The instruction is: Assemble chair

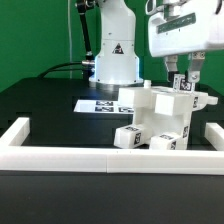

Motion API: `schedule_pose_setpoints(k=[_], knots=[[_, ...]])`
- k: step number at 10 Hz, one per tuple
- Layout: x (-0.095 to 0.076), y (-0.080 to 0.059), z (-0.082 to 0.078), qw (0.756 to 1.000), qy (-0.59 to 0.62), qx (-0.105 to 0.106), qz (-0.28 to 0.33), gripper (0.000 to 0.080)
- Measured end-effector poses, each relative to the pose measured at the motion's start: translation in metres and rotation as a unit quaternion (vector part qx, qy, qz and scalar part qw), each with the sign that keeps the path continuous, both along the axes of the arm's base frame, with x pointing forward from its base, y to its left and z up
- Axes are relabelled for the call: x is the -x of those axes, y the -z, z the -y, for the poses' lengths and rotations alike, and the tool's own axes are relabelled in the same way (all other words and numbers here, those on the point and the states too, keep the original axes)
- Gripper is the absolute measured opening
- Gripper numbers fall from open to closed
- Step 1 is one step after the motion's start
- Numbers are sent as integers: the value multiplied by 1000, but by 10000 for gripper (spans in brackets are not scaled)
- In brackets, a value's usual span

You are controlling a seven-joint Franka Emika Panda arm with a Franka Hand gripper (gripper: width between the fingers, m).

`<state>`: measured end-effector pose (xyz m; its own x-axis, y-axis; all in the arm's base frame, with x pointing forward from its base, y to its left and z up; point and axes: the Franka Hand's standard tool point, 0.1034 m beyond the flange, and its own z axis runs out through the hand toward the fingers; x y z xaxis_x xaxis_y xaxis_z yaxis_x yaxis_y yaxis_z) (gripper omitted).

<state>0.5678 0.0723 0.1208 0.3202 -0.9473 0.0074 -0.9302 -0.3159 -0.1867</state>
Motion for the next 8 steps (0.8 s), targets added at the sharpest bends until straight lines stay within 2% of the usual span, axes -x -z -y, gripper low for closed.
schedule_pose_setpoints(k=[1,5,8], knots=[[-3,-1,0,998,-62,12,6,628],[-4,-2,-3,976,-213,40,16,649],[-3,-3,-4,971,-234,43,18,649]])
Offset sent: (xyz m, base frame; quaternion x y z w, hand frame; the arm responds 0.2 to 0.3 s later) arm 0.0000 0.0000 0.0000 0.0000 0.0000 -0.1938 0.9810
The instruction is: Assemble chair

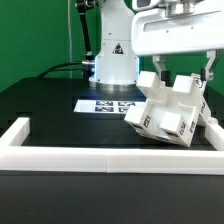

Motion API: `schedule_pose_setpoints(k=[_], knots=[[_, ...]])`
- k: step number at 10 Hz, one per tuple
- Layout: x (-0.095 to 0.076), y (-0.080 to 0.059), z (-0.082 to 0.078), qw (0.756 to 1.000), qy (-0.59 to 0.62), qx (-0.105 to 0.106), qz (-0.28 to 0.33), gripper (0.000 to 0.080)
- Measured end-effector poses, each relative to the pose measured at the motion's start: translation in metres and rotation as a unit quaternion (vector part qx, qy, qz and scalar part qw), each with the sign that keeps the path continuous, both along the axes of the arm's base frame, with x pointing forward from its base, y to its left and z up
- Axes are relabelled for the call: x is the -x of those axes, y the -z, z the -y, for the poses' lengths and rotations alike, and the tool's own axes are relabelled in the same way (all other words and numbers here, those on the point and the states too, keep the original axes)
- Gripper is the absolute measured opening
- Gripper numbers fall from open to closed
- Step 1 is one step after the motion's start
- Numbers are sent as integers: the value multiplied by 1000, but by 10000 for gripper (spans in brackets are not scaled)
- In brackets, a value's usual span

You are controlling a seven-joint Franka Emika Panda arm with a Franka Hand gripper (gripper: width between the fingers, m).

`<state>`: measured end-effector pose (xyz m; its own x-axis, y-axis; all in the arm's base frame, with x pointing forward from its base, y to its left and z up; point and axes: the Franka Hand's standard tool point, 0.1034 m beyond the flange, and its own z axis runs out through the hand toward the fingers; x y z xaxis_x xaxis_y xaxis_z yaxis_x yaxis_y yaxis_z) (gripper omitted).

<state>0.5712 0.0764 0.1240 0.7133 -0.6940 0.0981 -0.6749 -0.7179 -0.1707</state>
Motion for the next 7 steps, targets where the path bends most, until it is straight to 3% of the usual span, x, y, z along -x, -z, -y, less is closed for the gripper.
schedule_pose_setpoints(k=[2,5,7], knots=[[15,-9,-6,1000,-4,-8,-1,649],[35,-8,-7,1000,-5,-13,-11,649],[38,-4,0,1000,-12,-9,-14,649]])
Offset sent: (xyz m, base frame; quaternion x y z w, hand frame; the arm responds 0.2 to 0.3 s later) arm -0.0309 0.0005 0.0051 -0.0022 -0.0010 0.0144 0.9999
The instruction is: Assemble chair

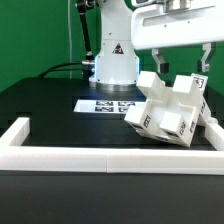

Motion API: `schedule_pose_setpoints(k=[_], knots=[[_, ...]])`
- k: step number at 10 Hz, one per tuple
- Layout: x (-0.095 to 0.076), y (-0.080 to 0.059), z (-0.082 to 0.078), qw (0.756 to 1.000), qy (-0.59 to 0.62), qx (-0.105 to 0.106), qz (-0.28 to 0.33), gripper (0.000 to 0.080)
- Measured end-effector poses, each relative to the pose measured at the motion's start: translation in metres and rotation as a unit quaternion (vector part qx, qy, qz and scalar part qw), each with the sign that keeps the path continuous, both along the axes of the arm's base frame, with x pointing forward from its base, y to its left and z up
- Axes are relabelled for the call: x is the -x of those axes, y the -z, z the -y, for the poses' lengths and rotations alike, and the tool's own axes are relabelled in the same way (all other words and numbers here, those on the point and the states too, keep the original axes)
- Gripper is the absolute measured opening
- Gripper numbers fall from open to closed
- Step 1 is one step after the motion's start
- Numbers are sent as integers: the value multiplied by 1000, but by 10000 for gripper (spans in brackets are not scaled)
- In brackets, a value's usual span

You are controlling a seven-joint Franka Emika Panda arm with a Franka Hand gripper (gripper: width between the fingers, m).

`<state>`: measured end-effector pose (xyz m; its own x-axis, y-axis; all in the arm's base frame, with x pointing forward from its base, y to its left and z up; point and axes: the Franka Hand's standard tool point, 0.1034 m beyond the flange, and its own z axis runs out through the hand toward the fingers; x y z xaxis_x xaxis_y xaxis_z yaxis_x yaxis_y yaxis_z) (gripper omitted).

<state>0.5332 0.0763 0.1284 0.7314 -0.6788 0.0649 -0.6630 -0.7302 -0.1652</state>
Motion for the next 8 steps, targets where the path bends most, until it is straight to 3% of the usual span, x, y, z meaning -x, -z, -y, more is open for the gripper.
schedule_pose_setpoints(k=[3,8], knots=[[2,11,10,1000,-8,9,-7,649],[-15,16,23,1000,-19,19,0,649]])
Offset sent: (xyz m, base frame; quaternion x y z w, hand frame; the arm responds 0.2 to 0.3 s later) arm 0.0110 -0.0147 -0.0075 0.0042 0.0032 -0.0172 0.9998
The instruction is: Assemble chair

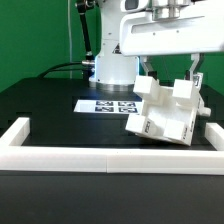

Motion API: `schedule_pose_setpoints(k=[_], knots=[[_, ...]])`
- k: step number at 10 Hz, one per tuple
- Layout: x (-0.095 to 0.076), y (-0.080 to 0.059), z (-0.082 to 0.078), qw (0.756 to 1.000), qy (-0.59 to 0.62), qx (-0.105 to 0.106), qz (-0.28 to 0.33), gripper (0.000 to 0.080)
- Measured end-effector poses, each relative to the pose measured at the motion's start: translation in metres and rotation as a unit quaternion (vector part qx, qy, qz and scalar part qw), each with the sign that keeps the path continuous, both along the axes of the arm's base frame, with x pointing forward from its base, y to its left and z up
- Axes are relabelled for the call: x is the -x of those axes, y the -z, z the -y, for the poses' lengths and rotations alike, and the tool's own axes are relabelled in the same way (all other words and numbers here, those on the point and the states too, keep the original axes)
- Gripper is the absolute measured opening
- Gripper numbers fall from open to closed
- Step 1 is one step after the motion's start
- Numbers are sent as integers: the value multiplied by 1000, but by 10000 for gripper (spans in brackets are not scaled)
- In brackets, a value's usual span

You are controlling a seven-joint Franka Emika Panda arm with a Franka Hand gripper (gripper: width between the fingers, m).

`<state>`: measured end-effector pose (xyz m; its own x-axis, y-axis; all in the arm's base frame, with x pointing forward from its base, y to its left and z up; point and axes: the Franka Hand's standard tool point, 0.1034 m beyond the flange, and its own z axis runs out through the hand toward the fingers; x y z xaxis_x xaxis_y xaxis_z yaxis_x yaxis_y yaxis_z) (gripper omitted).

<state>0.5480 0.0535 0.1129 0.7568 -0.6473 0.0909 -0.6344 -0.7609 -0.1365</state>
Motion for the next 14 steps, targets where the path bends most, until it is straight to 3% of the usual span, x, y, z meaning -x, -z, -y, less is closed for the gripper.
schedule_pose_setpoints(k=[2,6,9,11,14], knots=[[-9,7,7,1000,-5,9,5,648],[-26,7,8,1000,-7,17,22,649],[-32,1,4,999,-10,15,26,649],[-32,-2,-6,1000,-5,10,25,649],[-33,-18,-18,999,-32,3,30,649]])
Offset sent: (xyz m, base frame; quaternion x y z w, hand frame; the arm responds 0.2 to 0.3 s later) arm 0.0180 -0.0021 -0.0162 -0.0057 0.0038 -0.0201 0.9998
